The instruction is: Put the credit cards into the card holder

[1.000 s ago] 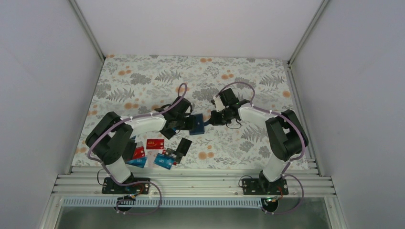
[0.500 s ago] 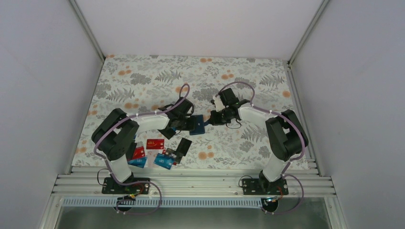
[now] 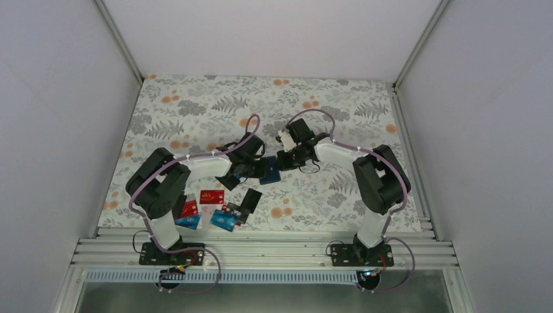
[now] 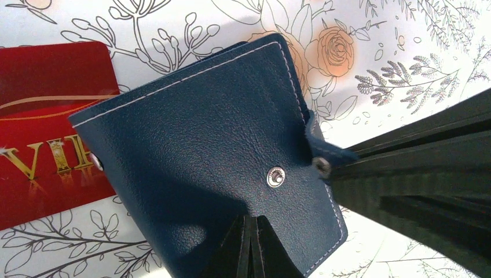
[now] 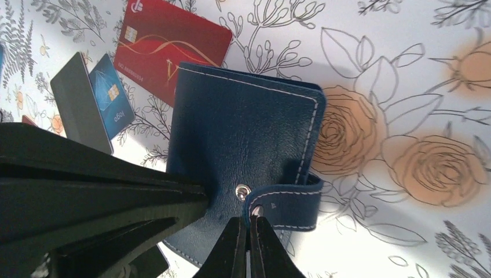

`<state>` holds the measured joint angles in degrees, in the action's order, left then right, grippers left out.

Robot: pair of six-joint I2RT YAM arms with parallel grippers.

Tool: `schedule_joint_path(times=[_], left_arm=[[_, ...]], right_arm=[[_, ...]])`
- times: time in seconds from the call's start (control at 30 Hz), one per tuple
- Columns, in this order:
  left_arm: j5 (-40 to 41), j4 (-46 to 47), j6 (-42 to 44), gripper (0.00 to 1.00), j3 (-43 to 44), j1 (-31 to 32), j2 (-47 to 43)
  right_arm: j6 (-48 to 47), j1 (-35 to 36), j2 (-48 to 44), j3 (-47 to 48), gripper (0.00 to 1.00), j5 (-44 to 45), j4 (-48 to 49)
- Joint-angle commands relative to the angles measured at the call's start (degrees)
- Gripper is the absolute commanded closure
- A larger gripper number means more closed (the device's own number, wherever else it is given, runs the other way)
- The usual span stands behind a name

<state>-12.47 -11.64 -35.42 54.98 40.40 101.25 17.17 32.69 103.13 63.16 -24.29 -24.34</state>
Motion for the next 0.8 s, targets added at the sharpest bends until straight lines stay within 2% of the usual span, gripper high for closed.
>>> schedule_joint_path(times=[0.0,0.2,0.47,0.77], left_arm=[[0.2,-0.4,0.8,0.98,-0.1,0.4,1.7],[0.0,0.1,0.9,0.98,-0.6,0.4,1.7],[-0.2,0.4,1.0,0.98,-1.0,0.4,1.5],[-0.4,0.8,0.8,0.98,-1.5,0.4,1.5]], right_arm=[[-1.1,1.8,2.7,2.5,0.95,-0.3,-1.1],[-1.1,2.8,5.0,3.9,0.95,0.7,-2.2],[-1.4,3.3,6.0,4.6,0.78,0.5,-2.5],[-0.9,3.3,5.5,4.7,0.74,-4.0,-1.1]])
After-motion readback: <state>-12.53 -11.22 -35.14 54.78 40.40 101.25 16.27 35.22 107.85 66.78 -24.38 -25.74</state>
